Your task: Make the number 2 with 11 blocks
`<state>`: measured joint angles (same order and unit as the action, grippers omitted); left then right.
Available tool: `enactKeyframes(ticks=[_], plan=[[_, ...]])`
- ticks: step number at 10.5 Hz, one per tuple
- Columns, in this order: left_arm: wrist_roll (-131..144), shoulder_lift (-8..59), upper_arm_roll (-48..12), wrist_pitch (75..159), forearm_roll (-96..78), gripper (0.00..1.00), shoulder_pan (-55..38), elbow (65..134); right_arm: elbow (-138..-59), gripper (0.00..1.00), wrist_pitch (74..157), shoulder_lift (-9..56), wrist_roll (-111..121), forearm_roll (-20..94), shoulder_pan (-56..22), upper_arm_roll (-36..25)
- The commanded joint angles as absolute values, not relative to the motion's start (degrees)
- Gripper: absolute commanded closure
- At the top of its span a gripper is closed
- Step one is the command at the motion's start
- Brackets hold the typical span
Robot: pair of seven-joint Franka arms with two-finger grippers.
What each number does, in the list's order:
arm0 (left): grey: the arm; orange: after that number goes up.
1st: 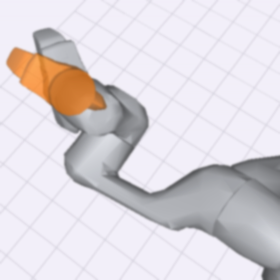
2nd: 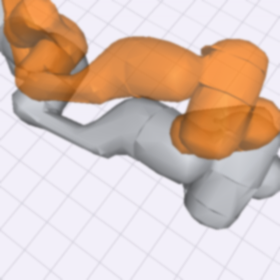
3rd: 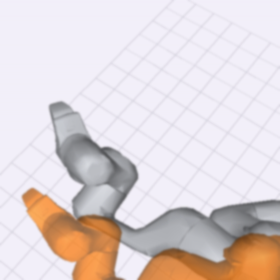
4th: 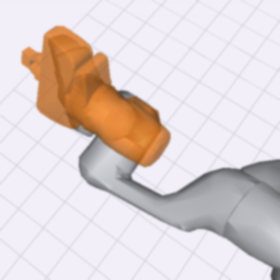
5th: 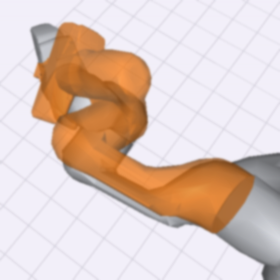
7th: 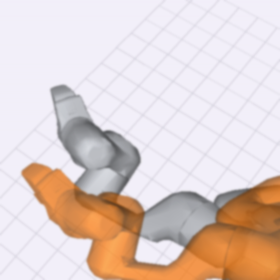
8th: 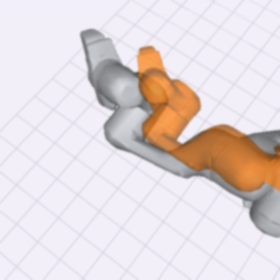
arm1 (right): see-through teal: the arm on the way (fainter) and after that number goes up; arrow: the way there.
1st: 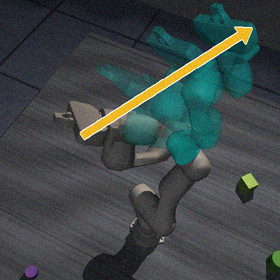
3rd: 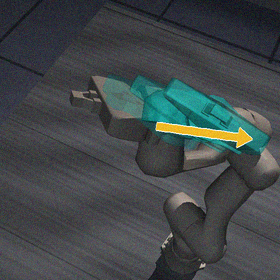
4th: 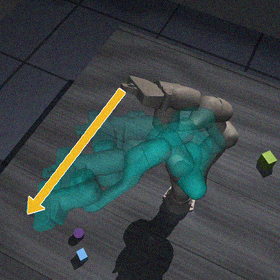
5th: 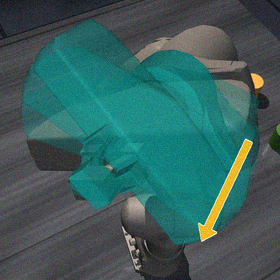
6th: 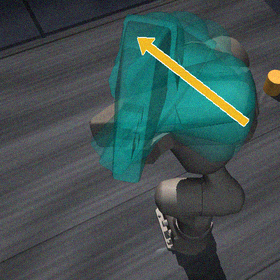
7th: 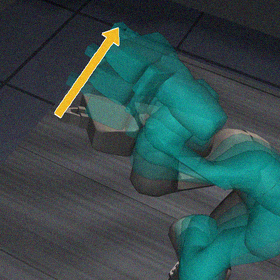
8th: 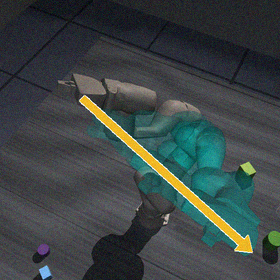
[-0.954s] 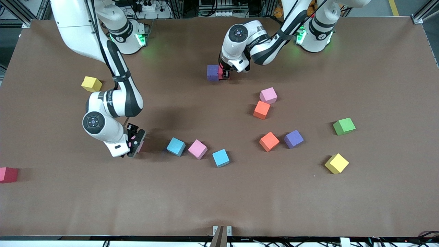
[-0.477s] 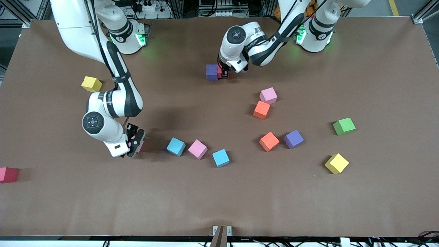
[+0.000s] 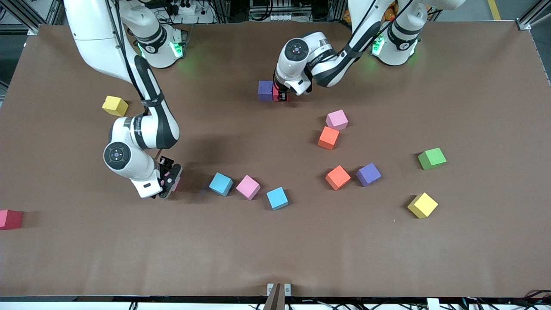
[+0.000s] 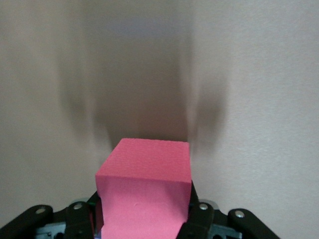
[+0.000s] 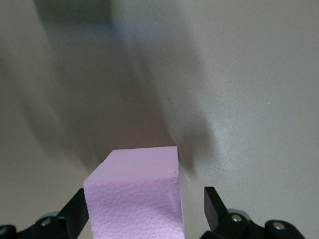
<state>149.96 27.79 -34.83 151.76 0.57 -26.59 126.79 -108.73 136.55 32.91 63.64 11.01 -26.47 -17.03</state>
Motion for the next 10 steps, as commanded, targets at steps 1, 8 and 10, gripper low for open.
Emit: enactKeyframes(ticks=[1, 8, 10], plan=[[151.17, 29.26, -34.28, 151.88, 1.67, 1.0, -27.42, 125.07, -108.81, 0.18, 136.67, 32.78, 65.04, 12.39, -25.4, -16.0], [150.91, 29.53, -34.36, 150.65, 3.87, 0.0, -28.65, 124.98, -108.46, 0.89, 135.88, 32.52, 65.04, 12.39, -25.31, -16.0], [151.08, 29.27, -34.45, 147.15, 3.87, 0.0, -28.48, 123.93, -107.76, 0.92, 133.61, 31.73, 65.04, 12.39, -25.31, -15.91]])
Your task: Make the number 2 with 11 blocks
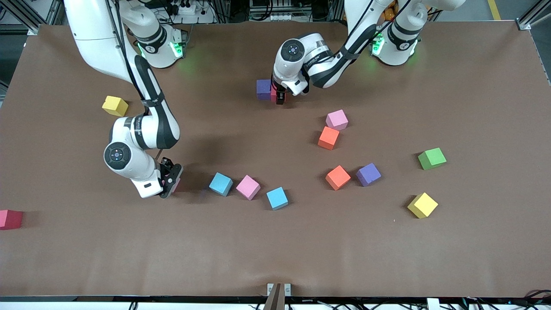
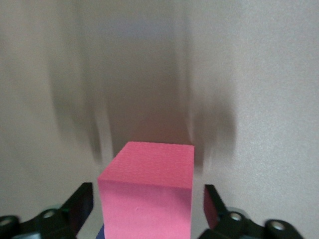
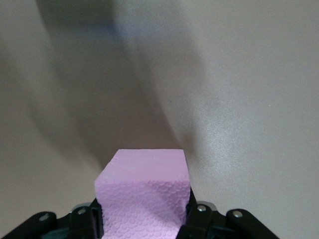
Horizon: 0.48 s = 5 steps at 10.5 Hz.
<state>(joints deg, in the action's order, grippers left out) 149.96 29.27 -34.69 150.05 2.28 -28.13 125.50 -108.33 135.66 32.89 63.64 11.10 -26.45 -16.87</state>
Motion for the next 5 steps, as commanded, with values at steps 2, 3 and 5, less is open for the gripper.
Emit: enactKeyframes(ticks=[2, 3, 5], plan=[[151.08, 27.69, -34.63, 143.63, 3.87, 0.0, -28.13, 123.23, -107.32, 0.95, 131.76, 30.86, 64.95, 12.48, -25.4, -15.91], [151.08, 26.9, -34.72, 140.57, 3.87, 0.0, -27.95, 122.27, -107.23, 0.99, 130.53, 29.98, 64.95, 12.48, -25.57, -15.91], [150.56, 24.18, -34.8, 136.6, 3.87, 0.0, -27.42, 121.82, -107.23, 1.0, 129.29, 28.66, 64.78, 12.39, -26.01, -15.91]])
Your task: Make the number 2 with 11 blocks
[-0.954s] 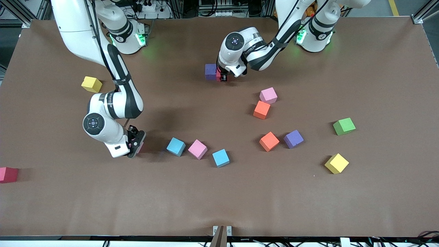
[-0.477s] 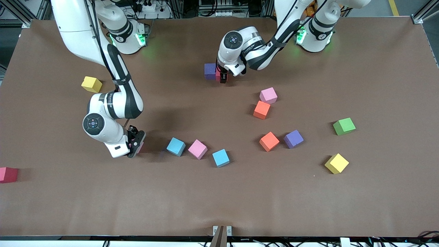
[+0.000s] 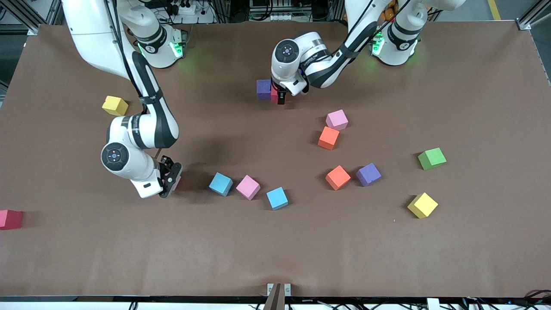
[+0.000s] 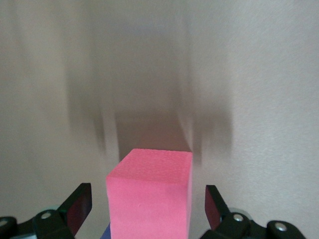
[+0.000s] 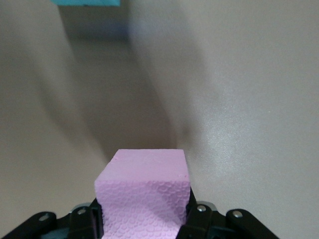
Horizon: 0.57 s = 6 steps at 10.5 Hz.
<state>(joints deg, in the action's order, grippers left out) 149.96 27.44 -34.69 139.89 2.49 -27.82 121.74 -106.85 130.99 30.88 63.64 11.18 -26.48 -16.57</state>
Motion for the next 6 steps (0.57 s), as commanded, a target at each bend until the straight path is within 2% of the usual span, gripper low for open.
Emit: enactKeyframes(ticks=[1, 2, 6], plan=[[150.38, 22.69, -34.8, 135.28, 3.87, 0.0, -27.07, 121.73, -107.23, 1.0, 128.59, 28.04, 64.51, 12.39, -26.02, -15.91], [149.08, 21.37, -34.8, 133.44, 3.95, 0.0, -26.11, 121.03, -107.14, 1.0, 125.89, 26.99, 65.29, 12.31, -26.1, -15.65], [138.28, 19.78, -34.72, 124.99, 3.87, 0.0, -18.66, 115.85, -105.83, 1.0, 123.49, 24.79, 65.03, 12.13, -28.21, -14.42]])
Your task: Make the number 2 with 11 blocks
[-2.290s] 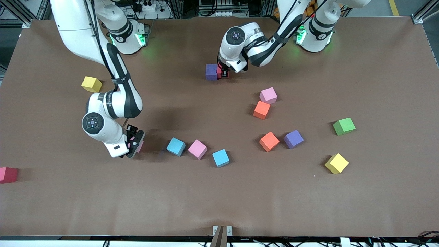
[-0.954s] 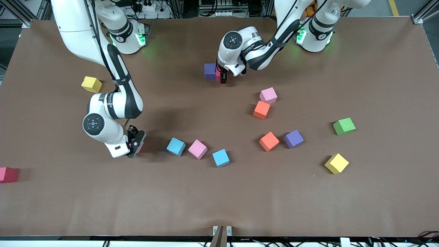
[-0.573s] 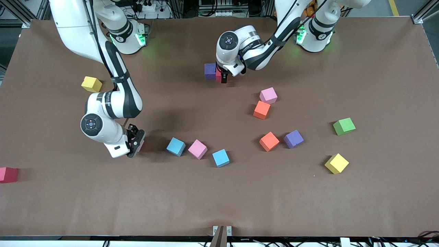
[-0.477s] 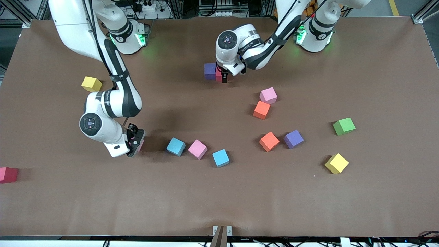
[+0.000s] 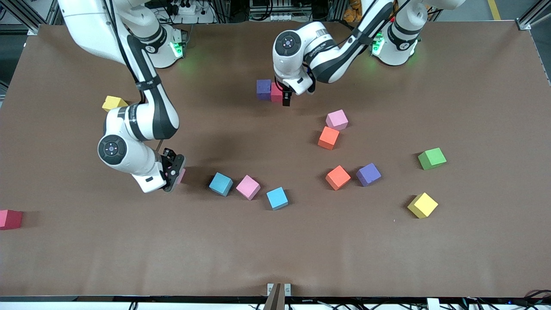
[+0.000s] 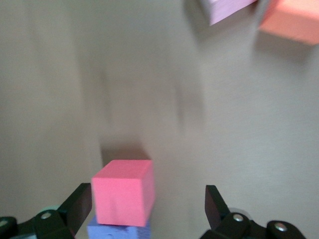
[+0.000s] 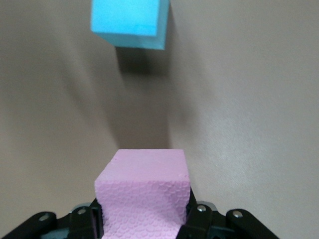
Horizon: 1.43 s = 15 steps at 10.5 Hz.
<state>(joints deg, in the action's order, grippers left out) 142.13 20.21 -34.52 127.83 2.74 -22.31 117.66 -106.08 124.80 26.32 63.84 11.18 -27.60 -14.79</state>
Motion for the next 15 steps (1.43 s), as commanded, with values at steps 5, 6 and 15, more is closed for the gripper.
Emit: enactKeyframes(ticks=[5, 6, 15], plan=[[120.7, 22.32, -34.37, 120.15, 5.52, 0.0, -5.12, 107.24, -105.82, 1.0, 119.89, 18.73, 60.92, 8.72, -40.49, -13.62], [119.11, 23.54, -34.28, 120.15, 8.15, 0.0, -3.71, 105.92, -105.65, 1.0, 119.88, 18.02, 59.95, 6.0, -44.26, -13.62], [96.6, 38.05, -29.36, 120.15, 21.88, 0.0, -2.63, 96.15, -104.59, 1.0, 124.43, 20.38, 25.68, 3.97, -58.78, 2.19]])
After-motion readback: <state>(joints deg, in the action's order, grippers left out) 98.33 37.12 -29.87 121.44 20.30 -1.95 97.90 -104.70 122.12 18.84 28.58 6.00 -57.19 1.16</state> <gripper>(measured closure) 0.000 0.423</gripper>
